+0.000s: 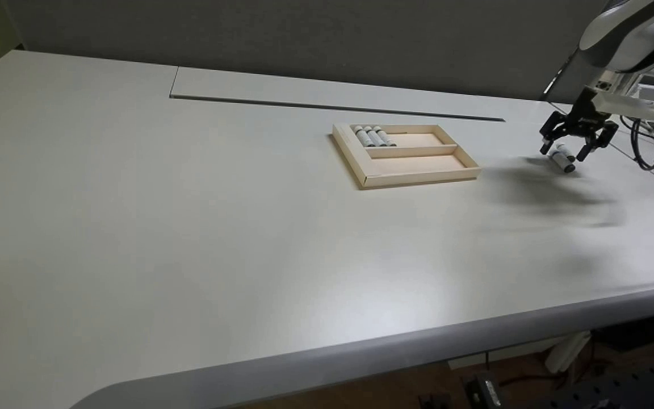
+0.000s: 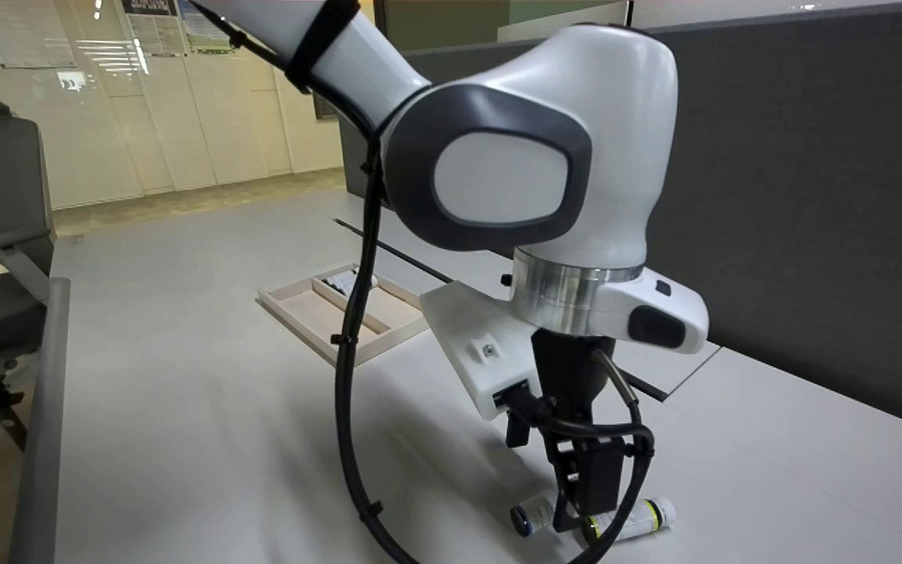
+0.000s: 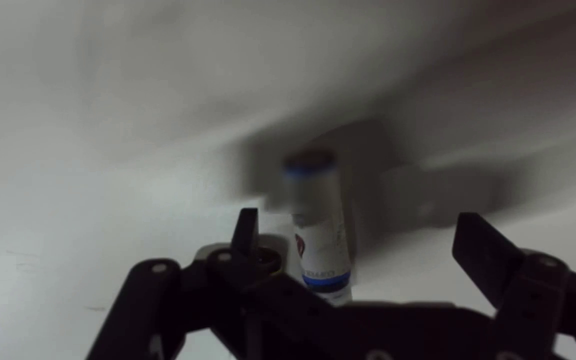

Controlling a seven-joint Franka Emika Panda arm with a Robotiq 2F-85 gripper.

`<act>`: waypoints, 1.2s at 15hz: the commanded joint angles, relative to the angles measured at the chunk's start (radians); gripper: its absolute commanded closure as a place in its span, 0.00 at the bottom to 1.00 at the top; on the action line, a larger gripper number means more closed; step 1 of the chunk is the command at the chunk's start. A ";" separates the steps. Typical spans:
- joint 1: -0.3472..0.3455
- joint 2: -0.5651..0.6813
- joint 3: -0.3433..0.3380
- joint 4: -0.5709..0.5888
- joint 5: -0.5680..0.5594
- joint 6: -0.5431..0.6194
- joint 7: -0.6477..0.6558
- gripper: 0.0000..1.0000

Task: Put the leftmost object on the table in the upper half of the cardboard box

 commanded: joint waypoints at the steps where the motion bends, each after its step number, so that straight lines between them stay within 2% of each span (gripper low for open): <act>1: -0.002 0.059 -0.006 0.082 -0.006 -0.022 0.046 0.25; 2: -0.001 0.065 -0.006 0.085 -0.007 -0.019 0.049 0.26; 7: 0.007 0.057 -0.010 0.099 -0.003 -0.041 0.080 0.61; 12: 0.026 0.011 -0.018 0.122 -0.005 -0.189 0.137 0.95; 14: 0.036 -0.026 -0.003 0.126 0.000 -0.219 0.128 0.93; 18: 0.094 -0.098 0.024 0.116 -0.006 -0.199 0.121 0.93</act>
